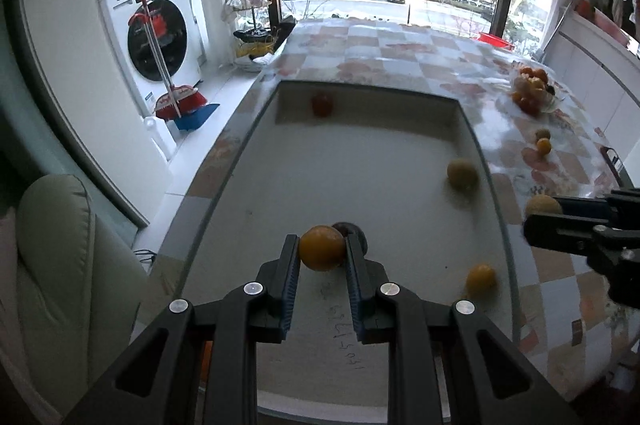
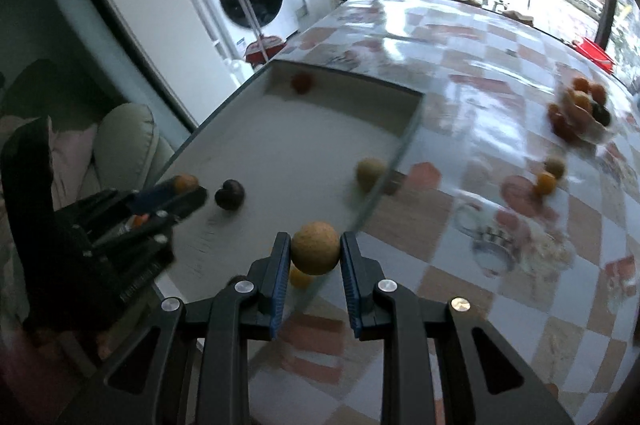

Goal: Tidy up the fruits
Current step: 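Carry both fruits over the gray tray and open both grippers, then move both tools back over the loose fruits on the table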

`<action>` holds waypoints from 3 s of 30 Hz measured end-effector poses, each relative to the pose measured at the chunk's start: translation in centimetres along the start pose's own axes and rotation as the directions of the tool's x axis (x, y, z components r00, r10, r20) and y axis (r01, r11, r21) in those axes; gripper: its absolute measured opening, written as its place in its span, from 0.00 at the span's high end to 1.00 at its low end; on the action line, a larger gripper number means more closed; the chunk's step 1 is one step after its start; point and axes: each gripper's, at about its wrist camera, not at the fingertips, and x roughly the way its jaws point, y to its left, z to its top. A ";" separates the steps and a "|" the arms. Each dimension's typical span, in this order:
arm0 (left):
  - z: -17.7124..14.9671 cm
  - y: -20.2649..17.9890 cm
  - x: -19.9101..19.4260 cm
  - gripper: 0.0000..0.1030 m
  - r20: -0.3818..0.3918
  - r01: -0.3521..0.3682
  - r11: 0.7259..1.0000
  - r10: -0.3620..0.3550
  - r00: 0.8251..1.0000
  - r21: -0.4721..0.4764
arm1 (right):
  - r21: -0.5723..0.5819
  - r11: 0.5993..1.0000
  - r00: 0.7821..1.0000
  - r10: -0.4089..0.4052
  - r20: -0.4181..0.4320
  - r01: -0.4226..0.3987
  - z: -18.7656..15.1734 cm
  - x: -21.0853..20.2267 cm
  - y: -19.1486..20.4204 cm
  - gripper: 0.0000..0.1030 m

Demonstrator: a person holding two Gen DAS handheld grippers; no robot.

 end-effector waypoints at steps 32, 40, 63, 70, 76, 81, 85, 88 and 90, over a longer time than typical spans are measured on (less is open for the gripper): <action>0.3 -6.7 -1.5 0.08 0.056 -0.006 0.996 0.001 0.998 0.085 | 0.157 0.984 0.995 -0.092 0.044 0.084 -2.1 -2.8 -7.6 0.02; 0.5 -14.8 -0.3 0.08 0.004 0.032 0.985 -0.033 0.999 0.169 | 0.308 0.937 0.983 -0.182 0.030 0.164 -6.6 -4.9 -15.7 0.00; -1.4 -22.8 2.4 0.08 -0.110 -0.039 0.959 0.072 0.991 0.280 | 0.299 0.867 0.913 -0.408 -0.035 0.399 -13.0 -5.5 -22.2 0.00; -1.3 -23.1 2.4 0.08 -0.107 -0.039 0.960 0.072 0.992 0.278 | 0.289 0.869 0.910 -0.414 -0.019 0.402 -13.4 -5.6 -22.3 0.00; -1.1 -23.1 2.7 0.08 -0.100 -0.027 0.964 0.055 0.993 0.266 | 0.283 0.871 0.908 -0.420 0.003 0.402 -13.0 -5.2 -22.1 0.00; -0.8 -22.6 3.4 0.00 -0.089 -0.008 0.979 0.027 0.996 0.205 | 0.282 0.871 0.906 -0.423 0.014 0.402 -13.0 -5.1 -22.0 0.00; -0.7 -22.1 3.8 0.00 -0.105 0.024 0.986 -0.006 0.994 0.167 | 0.282 0.870 0.904 -0.426 0.020 0.404 -13.0 -5.1 -22.0 0.00; -0.8 -21.8 3.9 0.00 -0.107 0.043 0.989 -0.028 0.994 0.143 | 0.281 0.871 0.905 -0.425 0.021 0.403 -13.0 -5.1 -22.0 0.00; -0.8 -21.5 4.1 0.00 -0.111 0.058 0.990 -0.044 0.993 0.126 | 0.281 0.871 0.905 -0.426 0.019 0.403 -13.0 -5.1 -22.0 0.00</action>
